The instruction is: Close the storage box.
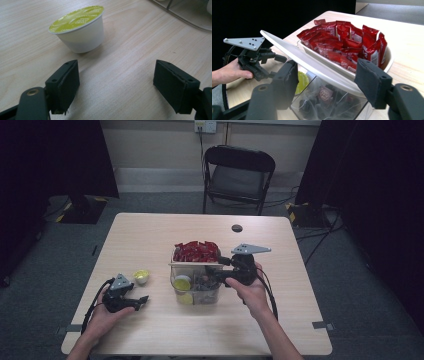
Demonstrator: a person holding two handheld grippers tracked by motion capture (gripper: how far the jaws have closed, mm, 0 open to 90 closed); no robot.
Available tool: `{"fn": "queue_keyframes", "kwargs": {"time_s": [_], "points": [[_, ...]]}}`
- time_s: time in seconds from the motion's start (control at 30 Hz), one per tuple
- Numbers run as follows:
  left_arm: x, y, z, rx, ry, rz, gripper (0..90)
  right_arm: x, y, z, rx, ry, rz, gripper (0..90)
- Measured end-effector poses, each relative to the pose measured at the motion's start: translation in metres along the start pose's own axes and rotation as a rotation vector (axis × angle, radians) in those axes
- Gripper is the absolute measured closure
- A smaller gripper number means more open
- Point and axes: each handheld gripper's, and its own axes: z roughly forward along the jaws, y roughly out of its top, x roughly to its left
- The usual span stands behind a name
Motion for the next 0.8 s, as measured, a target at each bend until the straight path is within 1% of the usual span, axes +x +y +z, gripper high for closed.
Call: {"fn": "queue_keyframes", "kwargs": {"time_s": [0.13, 0.27, 0.37, 0.53, 0.57, 0.6, 0.67, 0.8], "points": [[0.0, 0.0, 0.0, -0.001, 0.0, -0.001, 20.5, 0.005, -0.003, 0.0, 0.01, -0.005, -0.005, 29.1], [0.0, 0.0, 0.0, -0.001, 0.0, -0.001, 20.5, 0.006, -0.005, 0.0, 0.018, -0.011, -0.008, 26.9], [0.0, 0.0, 0.0, 0.0, -0.002, -0.003, 20.1, 0.006, -0.007, -0.002, 0.017, -0.022, 0.008, 23.7], [0.0, 0.0, 0.0, 0.0, -0.001, -0.003, 20.0, 0.004, -0.012, -0.007, 0.005, -0.044, 0.007, 23.1], [0.0, 0.0, 0.0, 0.0, -0.001, -0.003, 20.0, 0.004, -0.013, -0.007, 0.007, -0.052, 0.01, 21.4], [0.0, 0.0, 0.0, 0.0, -0.001, -0.003, 20.0, 0.003, -0.013, -0.008, 0.013, -0.054, 0.025, 20.4], [0.0, 0.0, 0.0, 0.001, -0.001, -0.003, 20.0, 0.003, -0.016, -0.008, 0.02, -0.064, 0.029, 21.0], [0.0, 0.0, 0.001, 0.001, -0.002, -0.002, 19.6, 0.0, -0.022, -0.008, 0.03, -0.064, 0.037, 20.9]]}}
